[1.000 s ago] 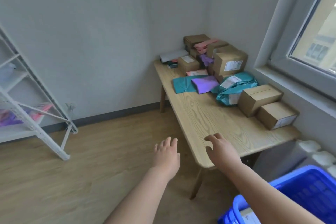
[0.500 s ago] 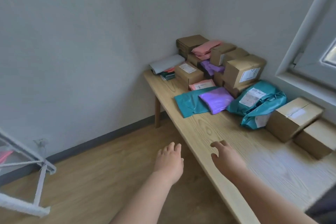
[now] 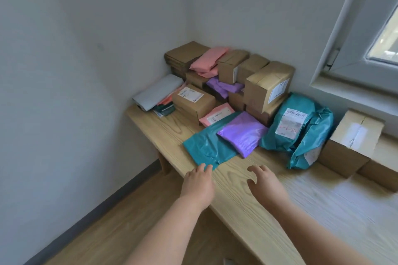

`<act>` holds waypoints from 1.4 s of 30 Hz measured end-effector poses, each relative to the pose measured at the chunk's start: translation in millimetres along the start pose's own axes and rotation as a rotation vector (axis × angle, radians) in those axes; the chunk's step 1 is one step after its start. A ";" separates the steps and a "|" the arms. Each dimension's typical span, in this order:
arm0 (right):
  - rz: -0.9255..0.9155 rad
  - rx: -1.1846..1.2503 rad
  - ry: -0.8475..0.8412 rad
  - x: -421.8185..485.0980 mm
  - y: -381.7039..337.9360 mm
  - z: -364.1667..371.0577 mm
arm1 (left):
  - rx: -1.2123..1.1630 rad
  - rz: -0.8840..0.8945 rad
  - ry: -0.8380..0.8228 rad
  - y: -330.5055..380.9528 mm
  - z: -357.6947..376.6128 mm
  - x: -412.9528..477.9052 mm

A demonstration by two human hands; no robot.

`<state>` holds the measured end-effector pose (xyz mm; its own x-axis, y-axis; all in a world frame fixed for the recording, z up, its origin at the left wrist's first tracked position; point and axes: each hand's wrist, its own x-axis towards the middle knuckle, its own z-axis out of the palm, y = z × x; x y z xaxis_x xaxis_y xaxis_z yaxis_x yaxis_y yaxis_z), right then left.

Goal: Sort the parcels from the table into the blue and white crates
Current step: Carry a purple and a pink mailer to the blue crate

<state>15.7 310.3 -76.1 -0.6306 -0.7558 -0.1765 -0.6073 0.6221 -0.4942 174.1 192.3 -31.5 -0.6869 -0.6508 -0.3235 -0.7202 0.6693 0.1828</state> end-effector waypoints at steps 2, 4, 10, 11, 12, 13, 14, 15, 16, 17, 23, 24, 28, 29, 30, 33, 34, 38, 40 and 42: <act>0.043 0.026 -0.015 23.8 -2.7 3.7 | -0.004 0.009 -0.030 -3.9 -6.0 29.3; 0.069 0.030 -0.020 45.9 -6.2 6.8 | 0.000 0.030 -0.042 -9.6 -11.6 57.0; 0.143 0.083 -0.001 91.2 -23.3 8.7 | -0.106 0.056 -0.099 -20.3 -12.2 120.7; 0.164 0.088 0.008 104.5 -23.6 11.0 | -0.107 0.078 -0.107 -22.2 -11.6 139.6; 0.170 0.088 0.009 109.8 -25.0 10.4 | -0.112 0.073 -0.115 -22.1 -12.4 147.0; 0.199 0.087 0.025 122.9 -24.2 11.9 | -0.115 0.091 -0.133 -23.1 -12.2 166.4; 0.236 0.089 0.035 131.2 -23.1 15.3 | -0.123 0.109 -0.150 -24.9 -11.2 181.1; 0.237 0.075 0.032 134.4 -23.6 11.5 | -0.151 0.096 -0.148 -23.4 -13.4 184.9; 0.293 0.081 0.042 142.7 -23.7 15.3 | -0.156 0.119 -0.185 -25.3 -14.7 201.2; 0.325 0.078 0.043 146.8 -24.4 15.6 | -0.171 0.132 -0.198 -24.4 -17.2 208.7; 0.454 0.041 -0.013 187.2 -35.2 29.6 | -0.281 0.150 -0.300 -24.5 -23.4 274.9; 0.469 0.028 -0.026 192.4 -36.4 31.1 | -0.305 0.132 -0.316 -23.4 -22.2 282.0; 0.510 -0.006 -0.111 203.7 -33.6 44.3 | -0.409 0.070 -0.389 -19.2 -11.2 302.2; 0.515 -0.017 -0.130 204.7 -32.1 48.3 | -0.445 0.051 -0.398 -18.1 -9.5 305.4; 0.521 -0.032 -0.144 204.8 -31.8 51.4 | -0.493 0.019 -0.413 -17.5 -7.2 308.7; 0.524 -0.062 -0.122 203.4 -33.6 56.1 | -0.692 -0.076 -0.508 -15.4 -7.2 310.2; 0.526 -0.065 -0.112 202.9 -35.1 56.7 | -0.746 -0.096 -0.545 -14.4 -9.1 309.7; 0.556 -0.067 -0.088 198.4 -35.7 57.4 | -0.796 -0.087 -0.631 -10.0 -16.8 307.1; 0.569 -0.074 -0.079 194.6 -36.0 54.6 | -0.849 -0.084 -0.665 -7.5 -21.8 303.4; 0.588 -0.063 -0.046 189.7 -38.2 48.7 | -0.945 -0.105 -0.691 -5.7 -27.1 297.8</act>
<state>-57.2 133.2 -132.2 -0.8489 -0.2880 -0.4431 -0.1909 0.9490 -0.2509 -29.0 -15.1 -103.7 -0.6305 -0.1600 -0.7595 -0.7556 -0.0970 0.6478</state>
